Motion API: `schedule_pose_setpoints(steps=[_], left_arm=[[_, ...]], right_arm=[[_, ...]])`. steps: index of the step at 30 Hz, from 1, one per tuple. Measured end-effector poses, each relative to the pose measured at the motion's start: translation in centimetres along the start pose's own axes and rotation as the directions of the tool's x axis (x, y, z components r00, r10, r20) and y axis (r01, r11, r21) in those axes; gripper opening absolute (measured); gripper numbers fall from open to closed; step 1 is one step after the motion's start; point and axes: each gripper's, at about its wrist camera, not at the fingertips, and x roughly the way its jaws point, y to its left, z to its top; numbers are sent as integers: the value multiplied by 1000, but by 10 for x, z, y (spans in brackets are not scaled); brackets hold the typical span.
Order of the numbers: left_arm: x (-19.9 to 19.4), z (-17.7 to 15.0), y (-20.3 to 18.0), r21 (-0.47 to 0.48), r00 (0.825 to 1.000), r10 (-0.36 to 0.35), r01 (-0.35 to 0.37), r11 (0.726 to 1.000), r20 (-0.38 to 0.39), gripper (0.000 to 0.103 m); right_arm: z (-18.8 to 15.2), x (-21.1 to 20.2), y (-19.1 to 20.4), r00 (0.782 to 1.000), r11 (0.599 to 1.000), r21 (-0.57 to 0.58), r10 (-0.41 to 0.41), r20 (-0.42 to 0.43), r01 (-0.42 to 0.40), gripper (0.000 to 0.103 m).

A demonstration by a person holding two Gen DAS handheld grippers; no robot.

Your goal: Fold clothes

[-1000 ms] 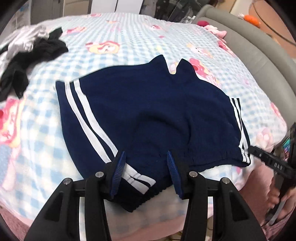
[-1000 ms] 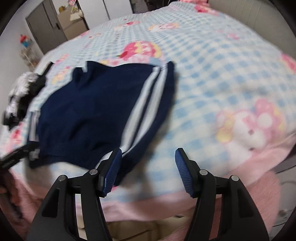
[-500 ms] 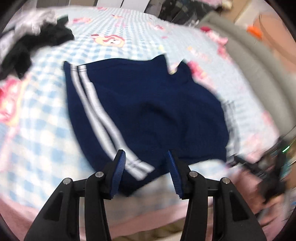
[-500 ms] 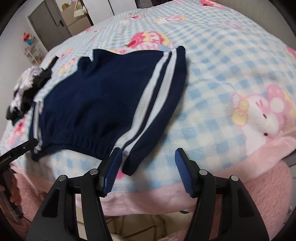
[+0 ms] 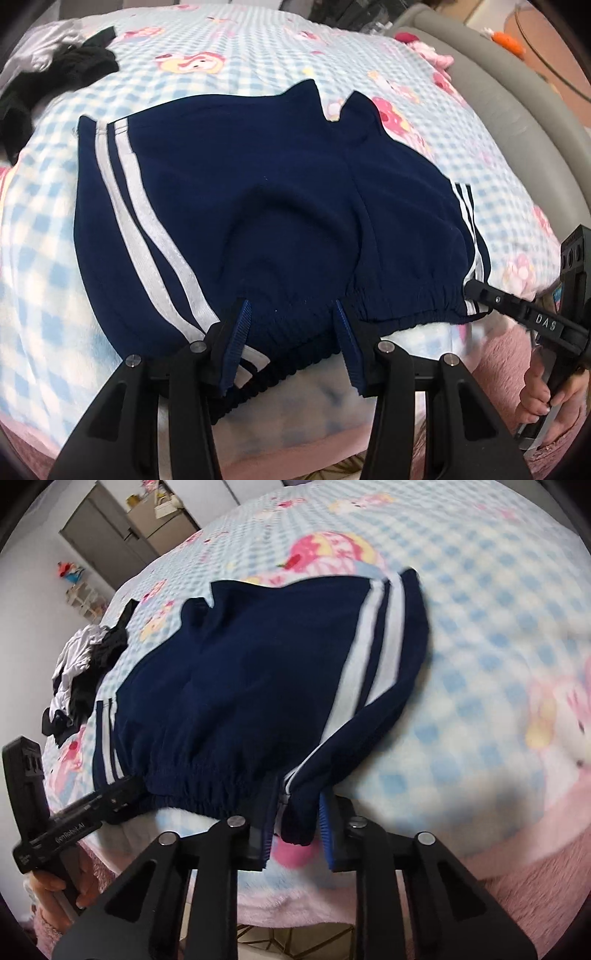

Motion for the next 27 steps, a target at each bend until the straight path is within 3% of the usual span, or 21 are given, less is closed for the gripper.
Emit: schedule_pose_setpoints(steps=[4,7,8,10,11,15,18,24,27], left_arm=[[-6,-4,-1,-25,999,-9,10,1000,37,49],[-17,8,3,-51,995,-80,83,995,68,49],[-20,11,5,-63,989,-124,129,990,81,49],[-21,17,10,-107,960,-265,274,956,93,49],[-17,17,13,-131,951,-300,308,942,77,49],[-7,9,17,-137,965,-259,261,956,35,49],[-8,2,19,-131,964,-264,267,955,38,49],[-8,6,21,-133,960,-277,280,951,42,49],[-10,14,9,-110,956,-289,293,950,52,49]], right_arm=[[32,12,25,999,999,-33,22,26,-21,15],[43,10,49,998,995,-93,40,43,-36,15],[46,13,56,997,993,-102,62,36,-58,15],[51,21,70,994,988,-111,111,14,-109,15],[53,29,77,993,987,-117,115,4,-113,15],[46,69,100,994,984,-149,91,-52,-98,15],[32,77,105,997,979,-192,57,-52,-66,17],[33,31,91,985,977,-140,170,40,-162,28],[33,3,71,979,985,-78,163,121,-154,31]])
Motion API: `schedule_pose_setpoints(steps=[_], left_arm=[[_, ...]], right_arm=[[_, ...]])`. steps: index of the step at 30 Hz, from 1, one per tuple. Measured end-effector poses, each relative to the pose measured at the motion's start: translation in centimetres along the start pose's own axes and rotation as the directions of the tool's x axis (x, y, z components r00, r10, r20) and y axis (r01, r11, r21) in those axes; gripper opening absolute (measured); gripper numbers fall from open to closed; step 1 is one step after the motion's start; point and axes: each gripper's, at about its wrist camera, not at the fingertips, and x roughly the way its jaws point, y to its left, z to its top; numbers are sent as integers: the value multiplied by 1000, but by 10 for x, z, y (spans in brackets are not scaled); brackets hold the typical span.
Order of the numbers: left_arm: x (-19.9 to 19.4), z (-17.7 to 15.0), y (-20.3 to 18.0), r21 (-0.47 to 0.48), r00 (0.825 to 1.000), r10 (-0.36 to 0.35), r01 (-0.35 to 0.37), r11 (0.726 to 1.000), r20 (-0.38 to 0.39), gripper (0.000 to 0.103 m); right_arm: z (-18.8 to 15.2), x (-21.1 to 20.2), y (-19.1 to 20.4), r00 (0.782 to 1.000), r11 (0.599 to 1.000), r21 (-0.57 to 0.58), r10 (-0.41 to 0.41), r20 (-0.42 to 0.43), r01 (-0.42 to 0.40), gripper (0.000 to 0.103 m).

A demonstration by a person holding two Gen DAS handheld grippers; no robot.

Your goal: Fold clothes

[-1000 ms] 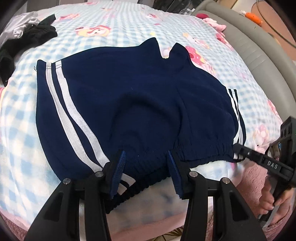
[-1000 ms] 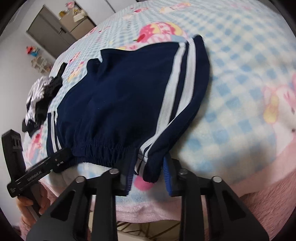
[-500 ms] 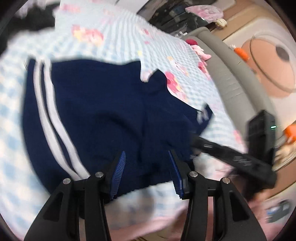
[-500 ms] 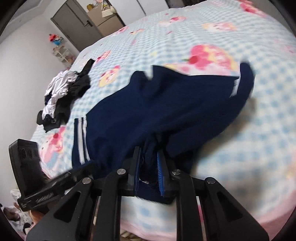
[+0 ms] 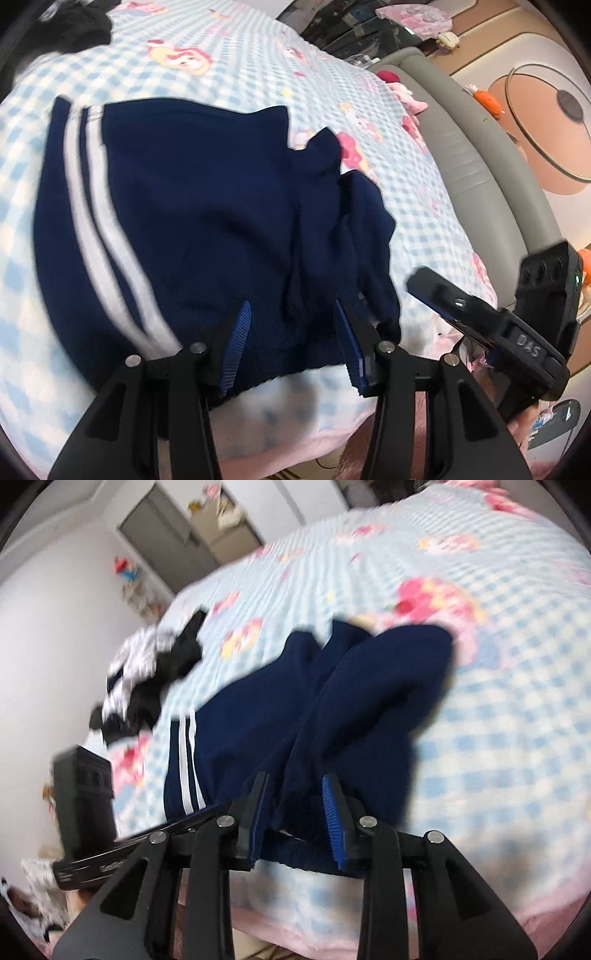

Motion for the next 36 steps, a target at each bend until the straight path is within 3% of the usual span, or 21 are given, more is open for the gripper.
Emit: schedule_pose_setpoints(steps=[5,8,11,14,18,21,24,27,30,34,36], left_arm=[[11,12,-33,84,1000,17,-18,996,12,47],[19,15,-51,135,999,52,-52,990,6,47],[24,19,-57,151,997,74,-72,986,-3,47],[24,25,-55,123,997,71,-70,990,-5,49],[38,32,-52,109,994,71,-62,992,-81,54],[51,31,-52,121,986,110,-96,988,-124,54],[58,28,-52,115,985,101,-86,990,-136,54],[52,26,-53,111,989,112,-101,989,-99,53],[29,25,-48,64,993,115,-114,991,-4,52],[12,28,-43,47,989,140,-143,989,51,52],[11,30,-43,59,982,180,-183,981,64,50]], right_arm=[[-6,-30,-49,988,982,124,-148,38,143,31],[-15,-22,-73,980,970,143,-192,-43,197,31],[-22,-6,-79,982,976,134,-162,-96,174,31],[-19,4,-72,989,987,107,-113,-97,123,32],[-11,13,-55,996,997,57,-41,-83,46,34],[-12,15,-49,996,999,25,-44,-84,46,34],[-18,12,-54,995,997,49,-48,-88,53,34],[-20,5,-59,996,996,77,-41,-77,47,34],[-20,-7,-55,999,998,65,-18,-51,21,34],[-22,-3,-25,995,996,-71,48,-85,-55,41],[-26,7,-8,994,988,-151,24,-106,-40,41]])
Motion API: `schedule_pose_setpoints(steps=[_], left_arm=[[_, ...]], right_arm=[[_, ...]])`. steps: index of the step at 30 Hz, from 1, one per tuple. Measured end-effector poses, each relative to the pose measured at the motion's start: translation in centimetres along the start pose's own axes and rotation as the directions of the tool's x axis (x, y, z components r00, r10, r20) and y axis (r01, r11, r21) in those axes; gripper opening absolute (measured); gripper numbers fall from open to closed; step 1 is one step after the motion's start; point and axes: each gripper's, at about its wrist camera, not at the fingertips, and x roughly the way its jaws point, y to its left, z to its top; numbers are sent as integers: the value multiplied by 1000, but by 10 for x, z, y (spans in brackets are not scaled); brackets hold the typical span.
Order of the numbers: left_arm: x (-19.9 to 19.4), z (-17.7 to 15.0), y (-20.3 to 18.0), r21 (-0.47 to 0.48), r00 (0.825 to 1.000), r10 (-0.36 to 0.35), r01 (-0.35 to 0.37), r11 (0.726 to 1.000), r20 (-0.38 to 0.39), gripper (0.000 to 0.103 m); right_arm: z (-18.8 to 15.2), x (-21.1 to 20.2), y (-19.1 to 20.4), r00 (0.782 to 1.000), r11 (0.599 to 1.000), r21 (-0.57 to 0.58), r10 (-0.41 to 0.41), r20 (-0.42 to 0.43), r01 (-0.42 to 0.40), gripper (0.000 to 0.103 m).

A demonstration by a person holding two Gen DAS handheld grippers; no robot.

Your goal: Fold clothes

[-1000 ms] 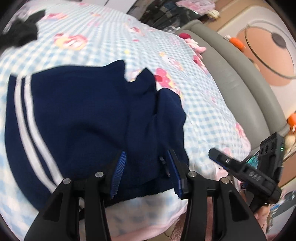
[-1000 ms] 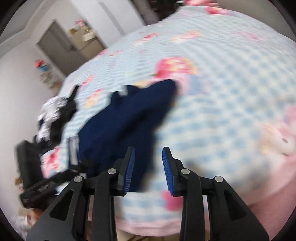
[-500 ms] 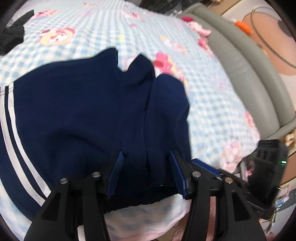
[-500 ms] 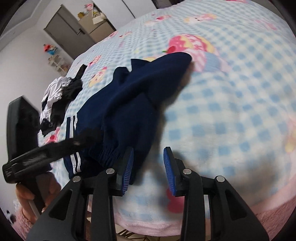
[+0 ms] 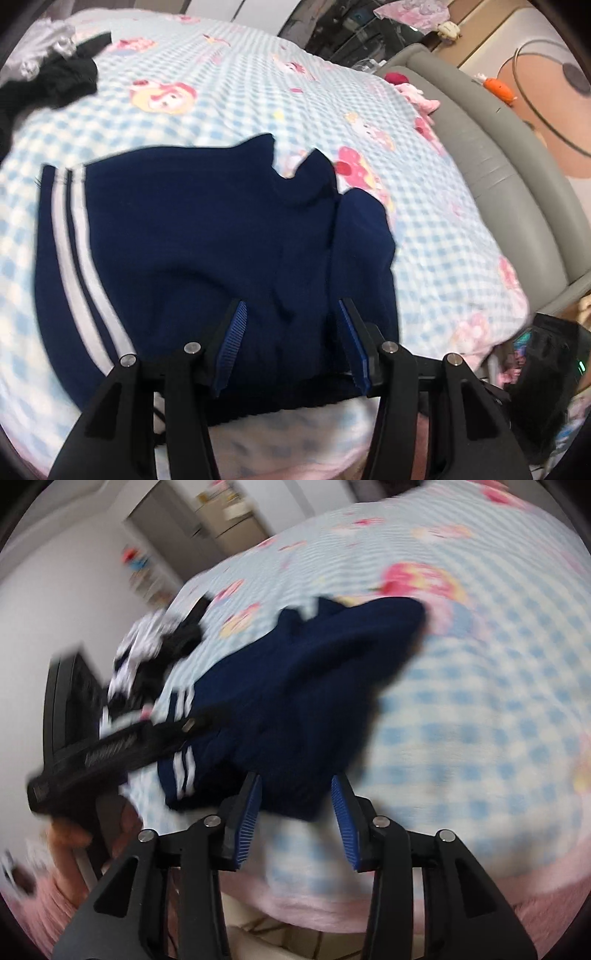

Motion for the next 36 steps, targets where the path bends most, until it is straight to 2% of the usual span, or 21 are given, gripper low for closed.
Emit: schedule_pose_setpoints(steps=[5,8,10,13,15,18,22,25,28,29,31,32,34,36], left_arm=[[13,-4,4,6,997,59,-59,998,-49,46],[26,-12,3,27,992,75,-72,997,-105,46],[36,-19,-3,70,985,98,-88,994,-144,46],[42,-24,-16,143,980,132,-111,984,-150,46],[38,-20,-25,166,984,122,-100,981,-129,47],[19,-11,-21,111,996,77,-71,991,-54,47],[-2,-15,-6,70,997,81,-81,994,-2,47],[-5,-33,4,78,991,128,-126,989,-26,47],[5,-47,5,80,986,146,-140,987,-75,46],[7,-49,6,79,985,149,-142,987,-85,46],[10,-52,7,83,983,158,-150,985,-96,47],[13,-48,7,80,982,159,-152,985,-99,48],[17,-42,8,76,981,160,-152,985,-108,48],[17,-43,15,81,980,149,-139,987,-130,48]], right_arm=[[1,19,10,992,992,-20,-126,25,127,41],[-3,24,7,971,969,-68,-235,33,237,41],[-8,23,-4,965,965,-30,-262,15,262,44],[-13,14,-25,947,946,40,-320,-6,320,44],[-17,1,-30,952,951,65,-305,12,303,44],[-21,-19,-28,965,965,81,-256,57,251,45],[-13,-17,-14,986,988,46,-148,76,145,49],[-7,1,-14,987,988,66,-147,62,143,51],[-2,13,-20,985,982,104,-161,56,155,54],[0,16,-23,984,979,121,-169,55,161,53],[-3,16,-27,973,969,110,-228,45,222,39],[-5,15,-29,965,962,100,-260,39,256,37],[-11,12,-34,946,945,72,-322,37,319,24],[-18,6,-39,932,933,44,-359,49,357,24]])
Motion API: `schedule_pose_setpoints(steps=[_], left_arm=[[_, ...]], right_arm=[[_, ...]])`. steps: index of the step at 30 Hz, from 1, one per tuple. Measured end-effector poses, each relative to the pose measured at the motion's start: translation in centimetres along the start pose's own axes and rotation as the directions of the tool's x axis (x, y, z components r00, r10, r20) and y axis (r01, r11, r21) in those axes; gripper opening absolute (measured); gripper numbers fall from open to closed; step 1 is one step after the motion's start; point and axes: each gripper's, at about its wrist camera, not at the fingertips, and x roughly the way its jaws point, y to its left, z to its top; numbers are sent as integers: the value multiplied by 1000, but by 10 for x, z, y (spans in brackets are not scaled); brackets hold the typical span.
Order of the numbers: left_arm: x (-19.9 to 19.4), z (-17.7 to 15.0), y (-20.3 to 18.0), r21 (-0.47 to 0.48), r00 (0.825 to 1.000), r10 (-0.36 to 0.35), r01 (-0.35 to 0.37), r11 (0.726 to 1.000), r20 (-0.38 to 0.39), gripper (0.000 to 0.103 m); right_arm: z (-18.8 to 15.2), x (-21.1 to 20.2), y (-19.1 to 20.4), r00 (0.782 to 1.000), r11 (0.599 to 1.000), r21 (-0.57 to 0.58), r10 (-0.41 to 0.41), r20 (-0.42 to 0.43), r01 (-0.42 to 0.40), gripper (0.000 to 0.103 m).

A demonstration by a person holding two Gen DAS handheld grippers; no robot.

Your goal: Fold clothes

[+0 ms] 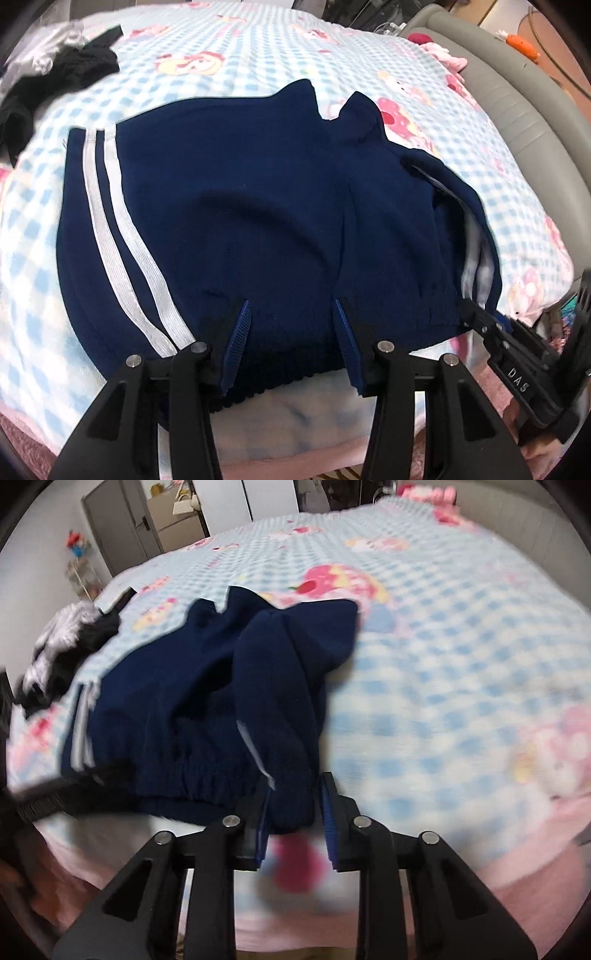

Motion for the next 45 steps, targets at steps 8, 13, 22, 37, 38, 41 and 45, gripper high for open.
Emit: schedule_pose_setpoints(steps=[8,13,22,37,38,41,45], left_arm=[[-1,1,-12,67,999,49,-48,997,-14,48],[-21,7,-52,139,994,-95,86,987,59,46],[24,3,-130,260,962,-258,271,927,-85,46],[47,-7,-141,153,934,-313,339,928,-174,53],[48,-5,-138,134,935,-313,336,932,-168,47],[48,0,-131,77,946,-283,298,952,-161,24],[49,1,-127,47,943,-285,297,954,-171,17]], right_arm=[[-8,-21,-35,997,996,62,-68,25,66,16],[-2,-43,-53,995,980,189,37,96,-54,21],[-11,-17,-60,991,974,194,126,-52,-113,24],[-12,-11,-37,972,961,143,235,28,-237,25],[-10,-11,-33,972,964,131,232,27,-234,27],[-10,-12,-30,973,966,115,230,18,-231,27],[-16,-15,-43,977,963,167,212,9,-210,30]])
